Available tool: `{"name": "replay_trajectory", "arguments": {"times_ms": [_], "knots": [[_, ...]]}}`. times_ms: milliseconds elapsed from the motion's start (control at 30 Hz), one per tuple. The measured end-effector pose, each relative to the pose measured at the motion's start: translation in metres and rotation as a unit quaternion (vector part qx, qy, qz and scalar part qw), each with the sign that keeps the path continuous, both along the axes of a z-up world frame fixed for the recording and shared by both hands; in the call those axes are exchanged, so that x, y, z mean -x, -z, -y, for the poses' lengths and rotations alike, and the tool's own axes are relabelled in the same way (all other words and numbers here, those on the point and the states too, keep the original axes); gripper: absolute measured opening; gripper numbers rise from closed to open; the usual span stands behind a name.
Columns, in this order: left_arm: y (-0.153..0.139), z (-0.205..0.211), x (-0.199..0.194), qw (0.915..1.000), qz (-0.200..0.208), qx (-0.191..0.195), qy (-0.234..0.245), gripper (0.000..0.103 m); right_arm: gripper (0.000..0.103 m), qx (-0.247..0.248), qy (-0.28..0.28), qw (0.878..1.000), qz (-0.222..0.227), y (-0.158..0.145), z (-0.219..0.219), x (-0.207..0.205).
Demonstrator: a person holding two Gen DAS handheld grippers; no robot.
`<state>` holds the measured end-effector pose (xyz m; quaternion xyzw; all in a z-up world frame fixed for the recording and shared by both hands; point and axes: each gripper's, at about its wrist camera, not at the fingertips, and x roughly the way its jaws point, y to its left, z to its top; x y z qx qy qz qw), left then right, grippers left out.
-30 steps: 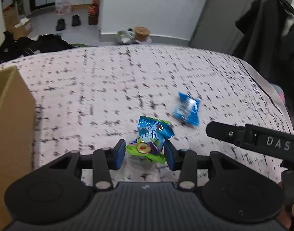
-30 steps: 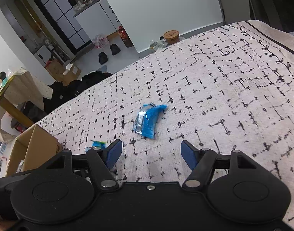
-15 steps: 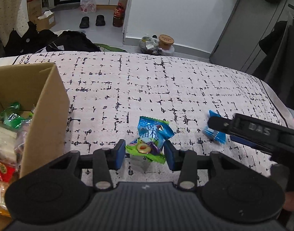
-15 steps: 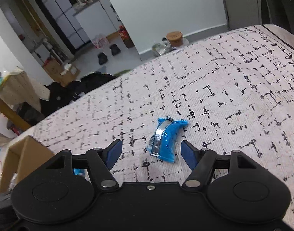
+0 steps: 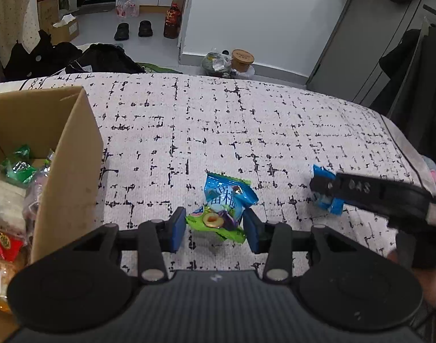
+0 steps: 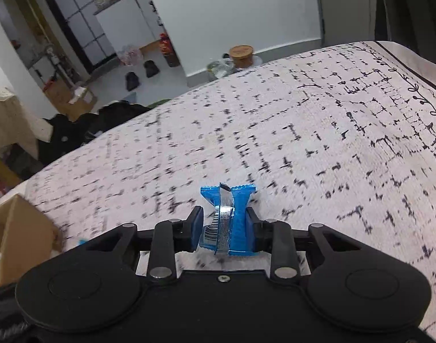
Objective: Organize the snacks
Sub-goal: 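Carry both candies over the cardboard box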
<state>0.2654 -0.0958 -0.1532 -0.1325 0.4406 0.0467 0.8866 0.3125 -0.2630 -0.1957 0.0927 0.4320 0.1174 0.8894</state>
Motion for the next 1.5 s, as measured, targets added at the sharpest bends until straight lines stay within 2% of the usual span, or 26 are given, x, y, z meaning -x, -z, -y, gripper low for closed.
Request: {"name": "replay_trajectory", "arguments": {"times_ms": [133,400,767,1233,1500], "knots": [[-0.016,-0.004,0.006,0.9994,0.023,0.006,0.026,0.042,0.030,-0.026,-0.009,1.000,0.008,-0.016,0.001,0.018],[-0.051,-0.025,0.023,0.9988,0.039,0.005,0.029,0.042,0.030,-0.053,-0.038,0.997,0.028,-0.048,-0.014,0.048],[-0.084,-0.052,0.055,0.9974,0.068,-0.007,0.021,0.042,0.030,-0.068,-0.077,0.993,0.053,-0.075,-0.048,0.075],[-0.086,-0.112,0.090,0.9964,0.079,-0.006,-0.032,0.042,0.030,-0.076,-0.111,0.988,0.073,-0.089,-0.091,0.095],[-0.080,-0.136,0.104,0.9945,0.074,0.010,-0.074,0.042,0.030,-0.068,-0.136,0.986,0.074,-0.090,-0.119,0.106]]}}
